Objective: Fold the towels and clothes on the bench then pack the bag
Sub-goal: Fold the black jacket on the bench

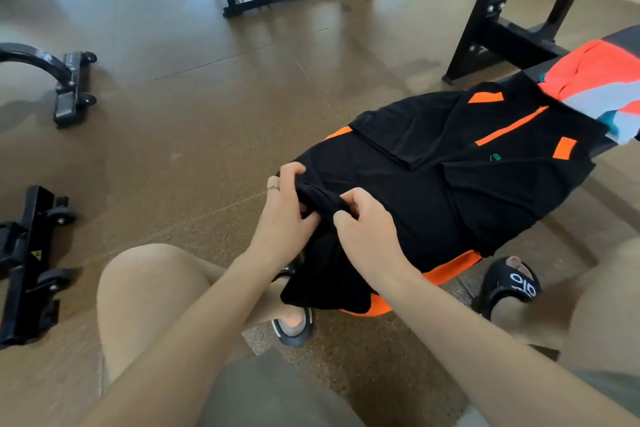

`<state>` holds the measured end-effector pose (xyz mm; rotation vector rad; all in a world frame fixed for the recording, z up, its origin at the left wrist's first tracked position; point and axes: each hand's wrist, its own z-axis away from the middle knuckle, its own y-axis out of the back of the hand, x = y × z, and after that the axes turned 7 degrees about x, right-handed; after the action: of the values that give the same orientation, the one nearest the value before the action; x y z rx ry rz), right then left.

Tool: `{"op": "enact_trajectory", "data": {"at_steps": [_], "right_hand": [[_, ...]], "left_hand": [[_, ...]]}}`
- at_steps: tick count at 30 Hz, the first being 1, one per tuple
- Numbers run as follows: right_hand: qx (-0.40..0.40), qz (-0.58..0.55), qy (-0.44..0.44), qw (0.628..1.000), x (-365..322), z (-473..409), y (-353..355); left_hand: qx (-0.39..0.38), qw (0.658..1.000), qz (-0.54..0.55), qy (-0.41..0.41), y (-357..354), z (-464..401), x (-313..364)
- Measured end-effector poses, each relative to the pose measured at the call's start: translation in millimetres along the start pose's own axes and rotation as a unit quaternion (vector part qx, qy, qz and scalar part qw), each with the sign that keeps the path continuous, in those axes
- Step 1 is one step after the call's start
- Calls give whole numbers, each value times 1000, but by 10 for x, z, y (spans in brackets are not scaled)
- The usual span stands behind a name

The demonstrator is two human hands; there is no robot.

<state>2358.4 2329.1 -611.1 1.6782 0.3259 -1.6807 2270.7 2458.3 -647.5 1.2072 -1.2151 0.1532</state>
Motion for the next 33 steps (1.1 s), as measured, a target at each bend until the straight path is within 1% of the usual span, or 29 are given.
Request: {"op": "enact_trajectory", "data": {"at_steps": [3,7,10,14,15,17,20,21,23,25,26,30,33], "right_hand": [[-8,-9,-35,999,-77,-56,87],[-20,17,-51,998,-76,-111,227],[-32,47,-52,997,0,-147,288],[-41,116,-3,992,96,-209,284],[-40,139,13,989,117,-226,283],[-32,197,47,979,162,-262,307],[-23,292,91,952,246,-289,378],[-23,320,103,941,269,-282,399],[-21,352,123,928,296,-253,423],[-21,343,129,930,288,-217,425],[-23,330,125,936,274,-197,421],[-22,264,91,960,231,-119,399],[-21,205,61,977,220,-63,377]], "left_hand": [[-2,987,-137,-81,25,-138,-46],[-41,943,-297,-148,172,-321,-36],[-46,918,-345,-189,280,-456,-13],[-50,887,-382,-255,360,-574,29],[-50,885,-382,-262,382,-592,45],[-59,894,-366,-251,432,-632,75],[-127,922,-312,-193,535,-689,112],[-154,922,-309,-177,568,-697,120],[-184,905,-338,-181,622,-702,125],[-180,893,-363,-197,664,-709,113],[-171,893,-365,-201,682,-715,96],[-122,913,-342,-188,747,-741,-8],[-105,914,-353,-171,795,-746,-103]]}}
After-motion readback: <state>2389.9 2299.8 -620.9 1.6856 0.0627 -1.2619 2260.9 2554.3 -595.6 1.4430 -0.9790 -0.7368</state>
